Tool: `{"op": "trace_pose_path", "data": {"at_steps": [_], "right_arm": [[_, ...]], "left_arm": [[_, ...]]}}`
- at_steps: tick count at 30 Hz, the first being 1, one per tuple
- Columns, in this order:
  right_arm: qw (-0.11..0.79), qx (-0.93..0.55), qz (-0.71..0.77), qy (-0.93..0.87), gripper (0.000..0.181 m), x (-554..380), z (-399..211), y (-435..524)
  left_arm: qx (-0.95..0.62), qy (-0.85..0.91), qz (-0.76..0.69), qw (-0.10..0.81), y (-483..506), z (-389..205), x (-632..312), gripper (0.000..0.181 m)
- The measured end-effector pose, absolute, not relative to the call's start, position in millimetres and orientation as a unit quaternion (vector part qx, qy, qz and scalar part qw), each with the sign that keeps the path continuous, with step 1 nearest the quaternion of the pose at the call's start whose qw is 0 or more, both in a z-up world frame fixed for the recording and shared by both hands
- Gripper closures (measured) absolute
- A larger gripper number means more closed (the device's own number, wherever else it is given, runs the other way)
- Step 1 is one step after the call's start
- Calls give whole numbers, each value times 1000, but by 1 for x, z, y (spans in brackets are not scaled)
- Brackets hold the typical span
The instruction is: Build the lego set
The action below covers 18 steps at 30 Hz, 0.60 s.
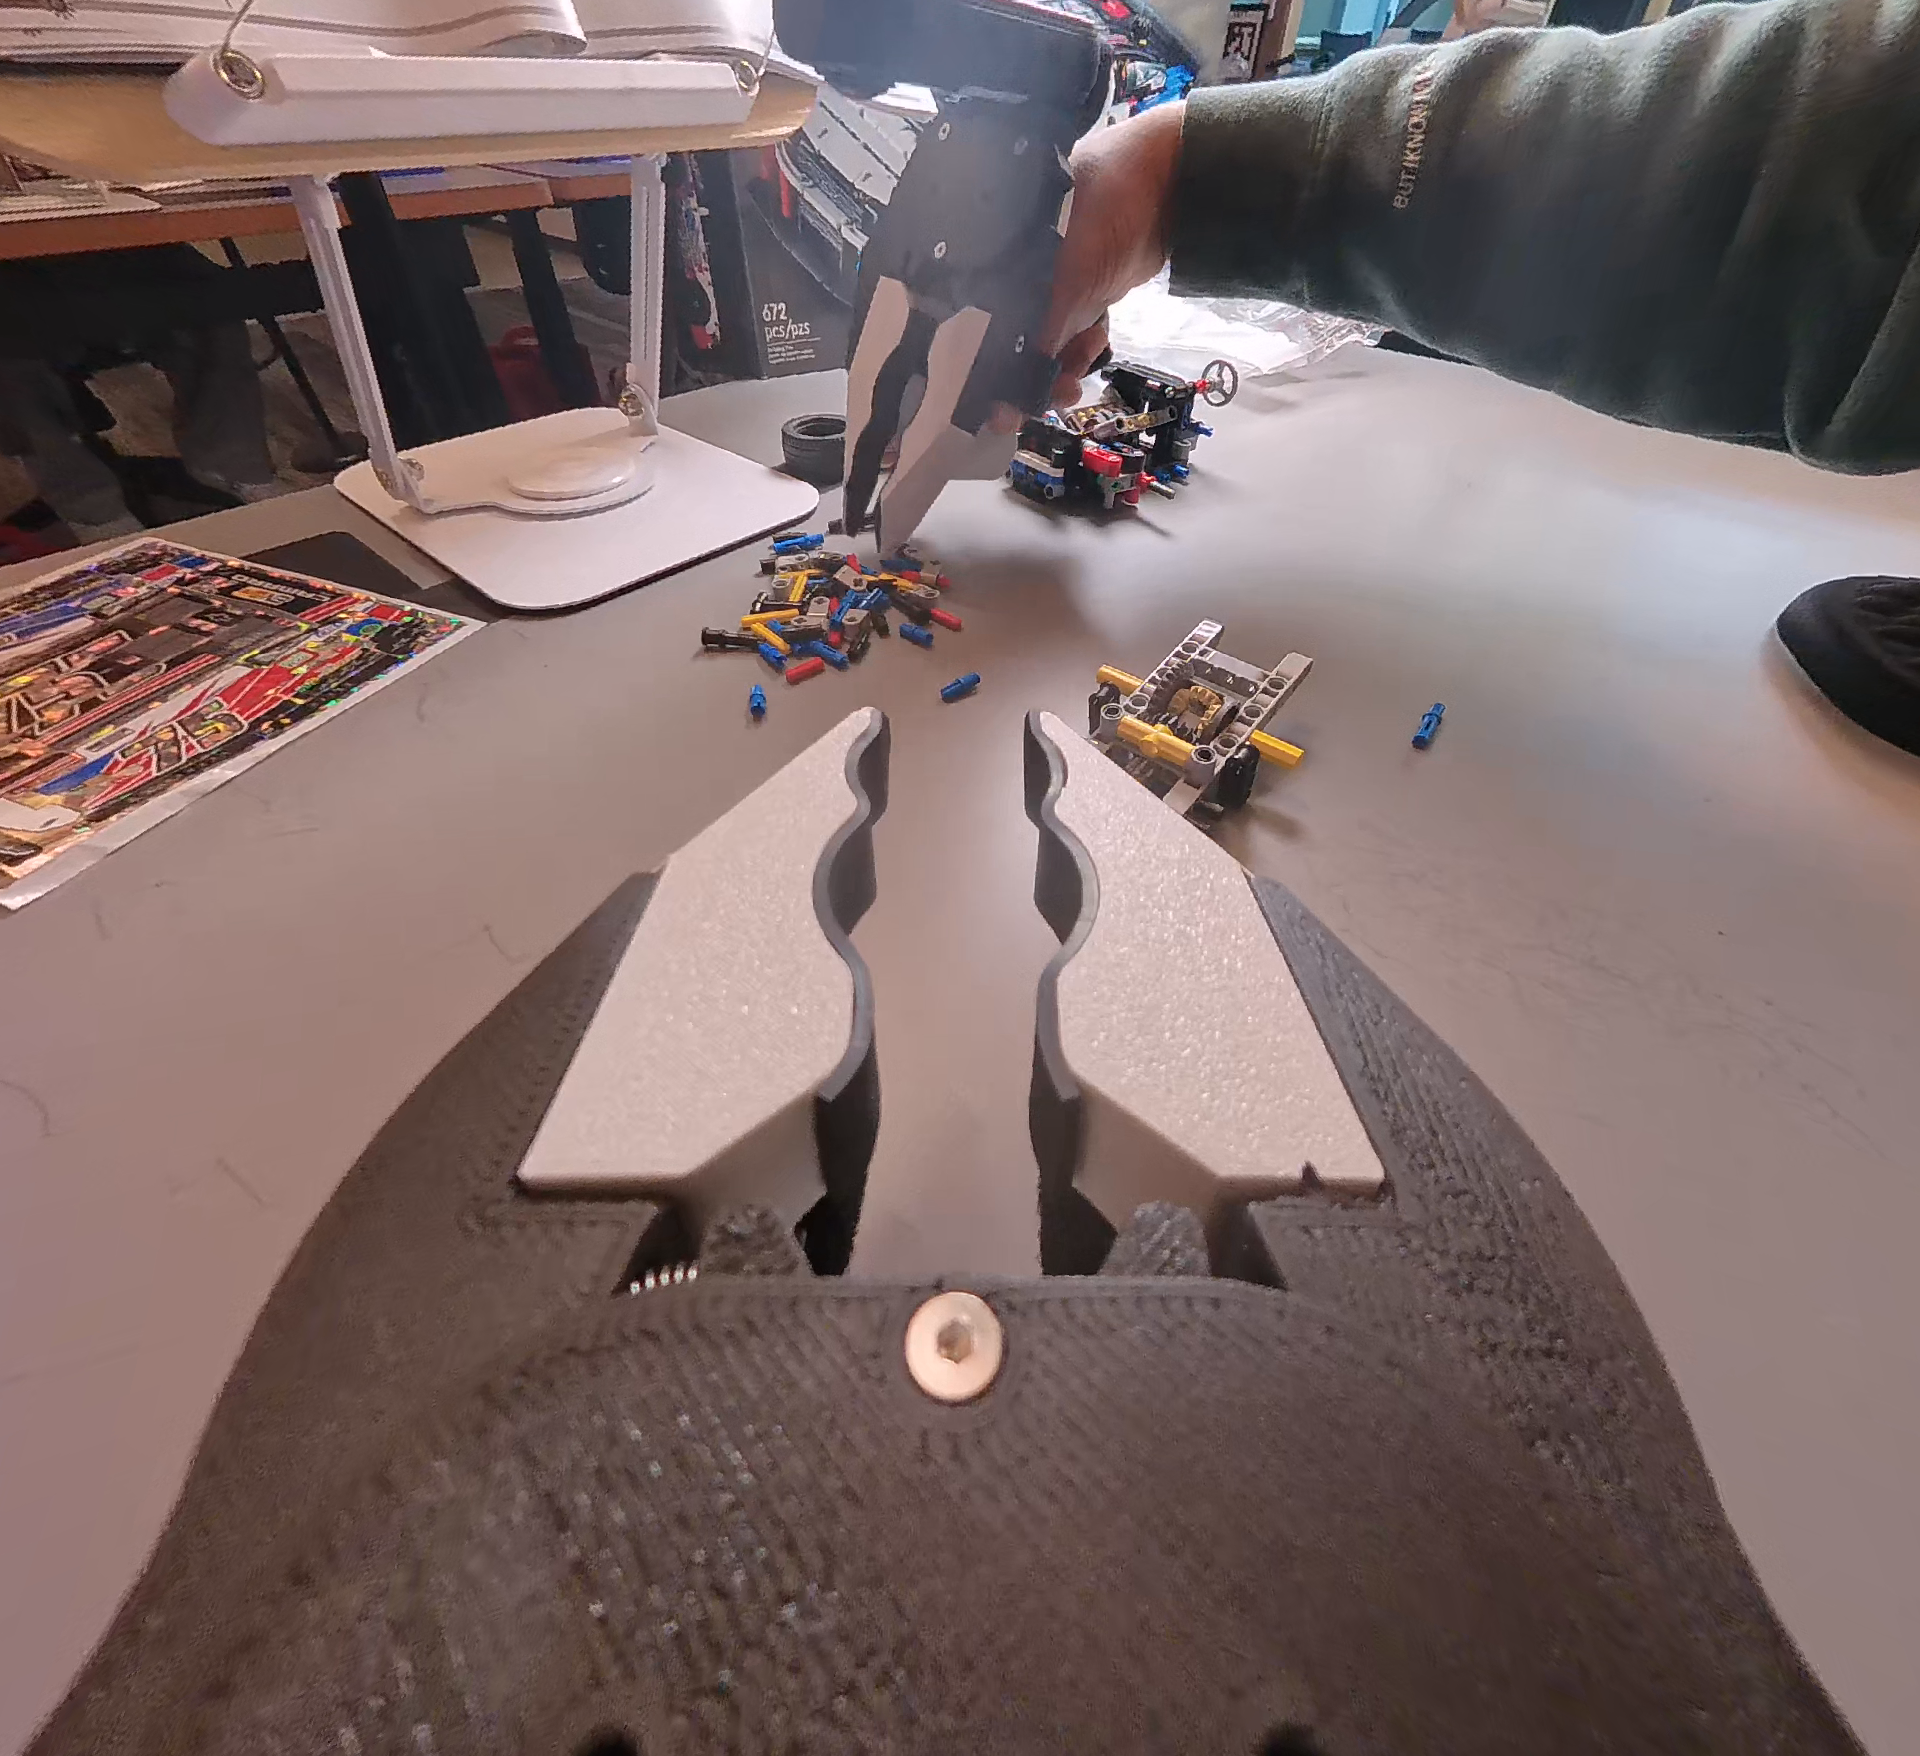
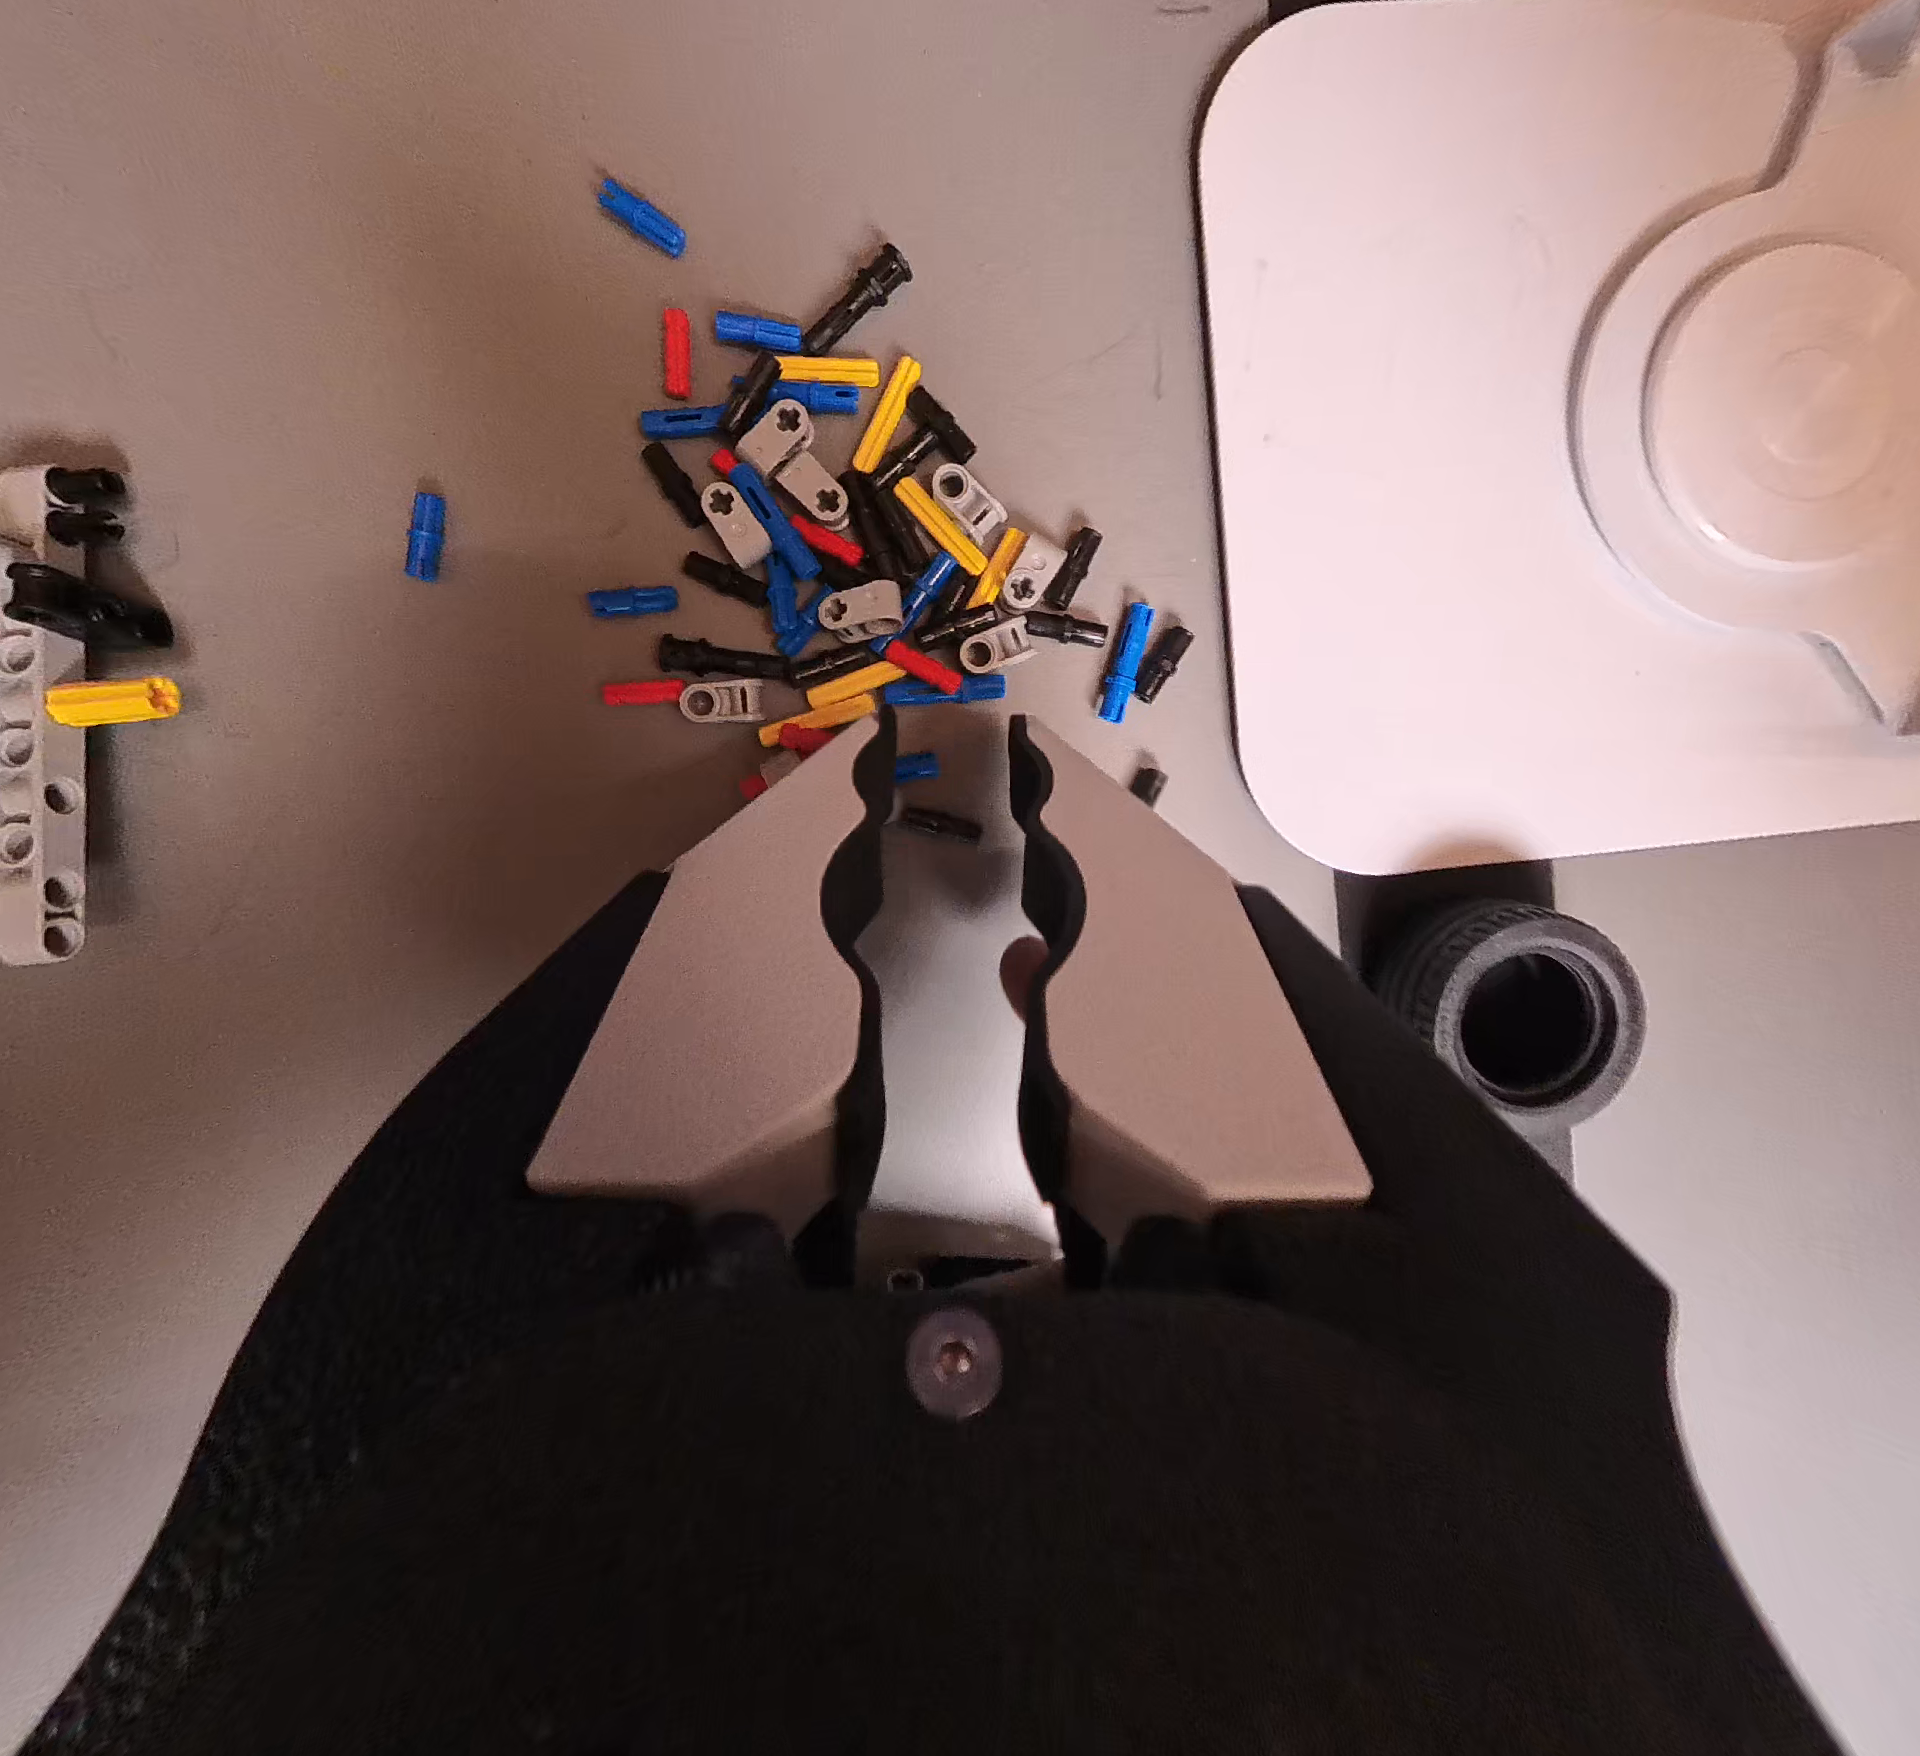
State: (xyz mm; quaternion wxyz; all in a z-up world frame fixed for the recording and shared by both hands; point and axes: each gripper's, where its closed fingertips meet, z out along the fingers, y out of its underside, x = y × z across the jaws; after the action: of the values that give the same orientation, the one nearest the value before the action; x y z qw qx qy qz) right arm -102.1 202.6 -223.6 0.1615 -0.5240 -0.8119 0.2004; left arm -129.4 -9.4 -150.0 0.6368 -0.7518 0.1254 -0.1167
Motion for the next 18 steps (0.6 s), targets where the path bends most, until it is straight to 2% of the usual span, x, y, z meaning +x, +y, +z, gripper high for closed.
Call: {"op": "trace_pose_path", "data": {"at_steps": [1,7,18], "right_arm": [[161,-522,200,-814,159,-102,-225,202],[153,-515,207,-818,153,-106,-231,197],[174,-500,190,-827,158,-102,-219,202]], "left_arm": [[-752,125,-117,637,-9,-150,-129,157],[-752,125,-119,636,-9,-150,-129,157],[-752,127,-119,636,-9,-150,-129,157]]}}
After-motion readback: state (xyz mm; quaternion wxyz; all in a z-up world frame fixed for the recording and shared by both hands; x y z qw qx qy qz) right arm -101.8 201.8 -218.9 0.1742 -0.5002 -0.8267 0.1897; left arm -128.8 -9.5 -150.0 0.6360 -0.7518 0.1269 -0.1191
